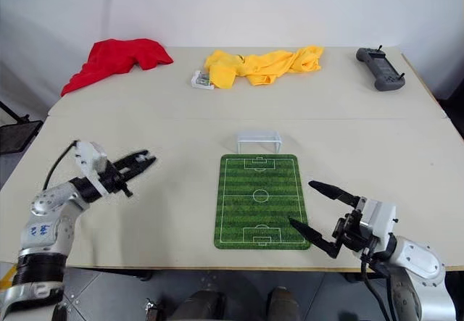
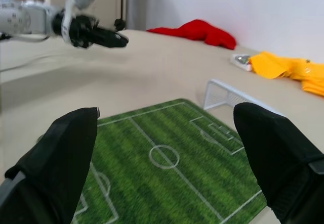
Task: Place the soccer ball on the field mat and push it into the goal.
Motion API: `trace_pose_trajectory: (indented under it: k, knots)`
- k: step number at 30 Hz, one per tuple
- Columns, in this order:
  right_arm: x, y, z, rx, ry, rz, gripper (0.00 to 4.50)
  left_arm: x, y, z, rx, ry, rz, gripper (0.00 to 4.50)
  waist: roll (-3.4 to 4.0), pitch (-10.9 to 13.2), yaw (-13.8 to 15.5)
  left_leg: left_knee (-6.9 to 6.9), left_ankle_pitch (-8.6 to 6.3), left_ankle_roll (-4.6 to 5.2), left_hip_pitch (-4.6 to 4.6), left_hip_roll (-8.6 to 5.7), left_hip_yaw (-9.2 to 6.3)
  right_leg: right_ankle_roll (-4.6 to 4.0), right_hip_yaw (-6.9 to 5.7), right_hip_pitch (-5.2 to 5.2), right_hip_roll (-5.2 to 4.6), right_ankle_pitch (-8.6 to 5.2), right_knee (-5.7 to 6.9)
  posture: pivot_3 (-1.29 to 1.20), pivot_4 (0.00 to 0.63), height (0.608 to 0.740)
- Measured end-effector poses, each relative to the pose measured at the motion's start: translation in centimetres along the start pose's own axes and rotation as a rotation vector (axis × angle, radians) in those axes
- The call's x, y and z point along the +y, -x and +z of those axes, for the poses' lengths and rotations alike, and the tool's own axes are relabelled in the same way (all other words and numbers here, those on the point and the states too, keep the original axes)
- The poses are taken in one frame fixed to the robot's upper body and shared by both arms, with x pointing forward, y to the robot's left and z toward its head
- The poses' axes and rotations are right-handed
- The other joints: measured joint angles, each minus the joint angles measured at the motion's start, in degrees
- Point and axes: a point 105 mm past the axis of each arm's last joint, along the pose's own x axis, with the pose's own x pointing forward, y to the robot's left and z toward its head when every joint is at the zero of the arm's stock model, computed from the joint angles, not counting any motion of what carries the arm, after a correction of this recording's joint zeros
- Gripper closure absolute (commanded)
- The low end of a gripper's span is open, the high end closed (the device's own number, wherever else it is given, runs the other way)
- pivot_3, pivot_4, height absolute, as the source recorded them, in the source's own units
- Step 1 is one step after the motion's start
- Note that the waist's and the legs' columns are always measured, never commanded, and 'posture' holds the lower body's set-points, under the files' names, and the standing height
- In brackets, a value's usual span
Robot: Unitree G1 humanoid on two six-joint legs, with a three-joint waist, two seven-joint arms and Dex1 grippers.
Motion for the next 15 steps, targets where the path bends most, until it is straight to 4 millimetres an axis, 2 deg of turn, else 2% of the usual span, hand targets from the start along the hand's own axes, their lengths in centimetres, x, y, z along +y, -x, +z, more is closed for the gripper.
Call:
trace_pose_trajectory:
  k: [2, 4, 8, 11, 13, 15]
  knots:
    - [0.1, 1.5, -0.2, 0.053, -0.009, 0.026, 0.0, -3.4, -0.6, -0.7, 0.037, -0.004, -0.186, 3.63, 0.05, 0.03, 0.07, 0.0, -0.01, 0.02, 0.0, 0.03, 0.05, 0.0, -0.01, 0.03, 0.0, 0.0, -0.09, 0.0, 0.15, 0.74]
    - [0.4, 2.6, -0.4, 0.094, -0.02, 0.053, 0.0, -5.8, -1.4, -1.3, 0.048, 0.004, -0.3, 3.63, 0.03, 0.04, 0.16, 0.05, 0.0, 0.01, 0.0, 0.12, 0.04, -0.05, -0.02, 0.06, 0.0, 0.0, -0.1, 0.0, 0.15, 0.74]
    - [1.5, 4.6, -1.6, 0.18, -0.063, 0.112, 0.0, -8.1, -4.6, -0.5, -0.02, 0.011, -0.354, 3.63, 0.07, 0.06, 0.52, 0.07, 0.04, 0.09, 0.09, -0.02, 0.04, -0.05, -0.03, 0.24, 0.04, 0.0, -0.16, 0.0, 0.15, 0.74]
    - [1.7, 5.6, -1.5, 0.209, -0.069, 0.104, 0.0, -9.6, -7.5, 0.1, -0.054, 0.042, -0.378, 3.63, 0.06, 0.07, 0.4, 0.14, 0.04, 0.14, 0.12, -0.05, 0.07, 0.01, -0.02, 0.33, 0.04, 0.03, -0.24, 0.0, 0.15, 0.74]
    - [2.4, 6.6, -1.3, 0.241, -0.083, 0.113, 0.0, -10.8, -10.4, 1.1, -0.079, 0.059, -0.407, 3.63, 0.09, 0.05, 0.71, 0.14, 0.06, 0.18, 0.13, -0.09, 0.05, 0.06, -0.04, 0.38, 0.04, 0.06, -0.26, 0.0, 0.15, 0.74]
    - [2.6, 6.7, -0.6, 0.242, -0.06, 0.118, 0.0, -12.5, -12.6, 2.0, -0.088, 0.06, -0.452, 3.63, 0.03, 0.07, 0.74, 0.14, 0.06, 0.17, 0.12, -0.06, 0.05, 0.07, -0.04, 0.38, 0.07, 0.06, -0.29, 0.0, 0.15, 0.74]
